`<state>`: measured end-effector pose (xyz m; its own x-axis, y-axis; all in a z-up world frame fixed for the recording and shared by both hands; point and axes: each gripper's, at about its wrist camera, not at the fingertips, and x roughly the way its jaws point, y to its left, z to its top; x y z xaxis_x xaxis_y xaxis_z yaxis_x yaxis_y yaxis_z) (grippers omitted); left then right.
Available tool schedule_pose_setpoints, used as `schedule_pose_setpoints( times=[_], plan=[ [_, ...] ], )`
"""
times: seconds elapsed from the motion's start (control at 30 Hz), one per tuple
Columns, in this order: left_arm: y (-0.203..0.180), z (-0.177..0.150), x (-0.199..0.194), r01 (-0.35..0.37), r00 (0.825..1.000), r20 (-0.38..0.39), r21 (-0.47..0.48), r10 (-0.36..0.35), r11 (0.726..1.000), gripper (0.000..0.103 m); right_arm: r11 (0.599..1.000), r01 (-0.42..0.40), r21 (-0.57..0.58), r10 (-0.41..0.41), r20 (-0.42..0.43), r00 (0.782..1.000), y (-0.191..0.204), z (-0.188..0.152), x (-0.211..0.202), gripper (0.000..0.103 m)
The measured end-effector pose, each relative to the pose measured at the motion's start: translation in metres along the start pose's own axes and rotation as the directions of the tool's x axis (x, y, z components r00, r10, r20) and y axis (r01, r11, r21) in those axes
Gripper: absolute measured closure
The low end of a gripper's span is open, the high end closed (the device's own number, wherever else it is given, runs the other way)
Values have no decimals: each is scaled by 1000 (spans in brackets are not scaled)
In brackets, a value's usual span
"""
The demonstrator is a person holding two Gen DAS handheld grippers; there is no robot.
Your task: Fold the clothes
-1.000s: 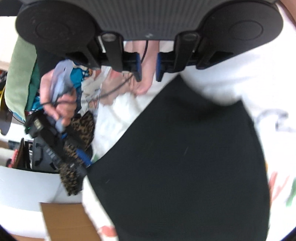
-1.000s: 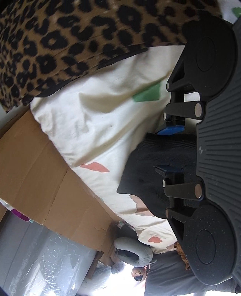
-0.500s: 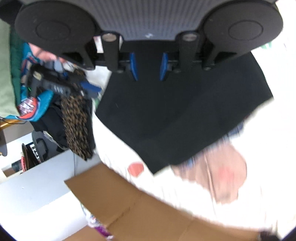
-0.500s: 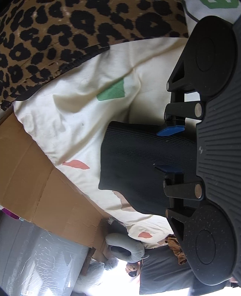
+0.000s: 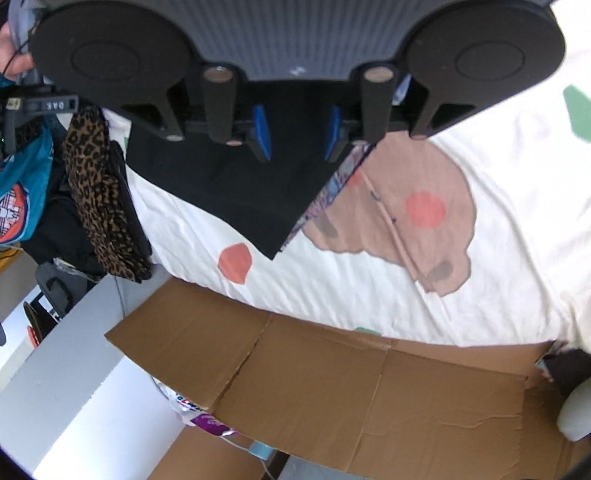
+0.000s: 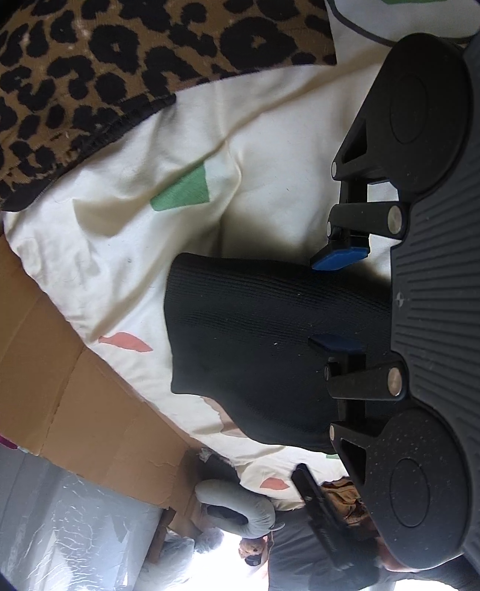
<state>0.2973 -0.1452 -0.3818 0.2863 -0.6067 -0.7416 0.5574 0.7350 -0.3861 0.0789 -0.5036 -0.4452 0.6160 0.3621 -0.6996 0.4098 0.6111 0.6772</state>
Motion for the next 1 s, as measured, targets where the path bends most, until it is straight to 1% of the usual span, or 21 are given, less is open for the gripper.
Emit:
schedule_pose_setpoints(
  times=[0.17,0.33,0.43,0.47,0.5,0.6,0.67,0.83,1.0],
  plan=[
    [0,3,18,-36,999,5,57,36,998,70,1000,9,1,-9,-15,1000,1,-2,7,59],
    [0,3,31,-44,999,-6,98,45,994,70,1000,14,5,-14,-25,1000,1,-4,14,59],
    [0,1,36,-49,999,-15,104,50,993,71,1000,12,12,-12,-26,1000,1,-3,16,59],
    [1,1,37,-50,999,-17,103,52,993,73,1000,12,14,-11,-26,1000,1,-3,16,59],
    [1,0,37,-53,998,-16,104,55,993,81,1000,11,16,-11,-26,1000,1,-3,17,59],
    [-1,0,33,-64,998,-4,135,65,989,99,1000,9,22,-9,-26,1000,1,-3,19,59],
    [-3,0,28,-68,998,10,154,67,986,100,1000,8,26,-7,-27,1000,1,-3,20,59],
    [-3,3,15,-87,995,55,161,79,983,101,999,1,43,0,-25,1000,-1,-4,23,58],
    [3,0,23,-104,994,40,155,99,982,101,995,-30,96,31,-7,999,-10,-7,25,58]
  ],
)
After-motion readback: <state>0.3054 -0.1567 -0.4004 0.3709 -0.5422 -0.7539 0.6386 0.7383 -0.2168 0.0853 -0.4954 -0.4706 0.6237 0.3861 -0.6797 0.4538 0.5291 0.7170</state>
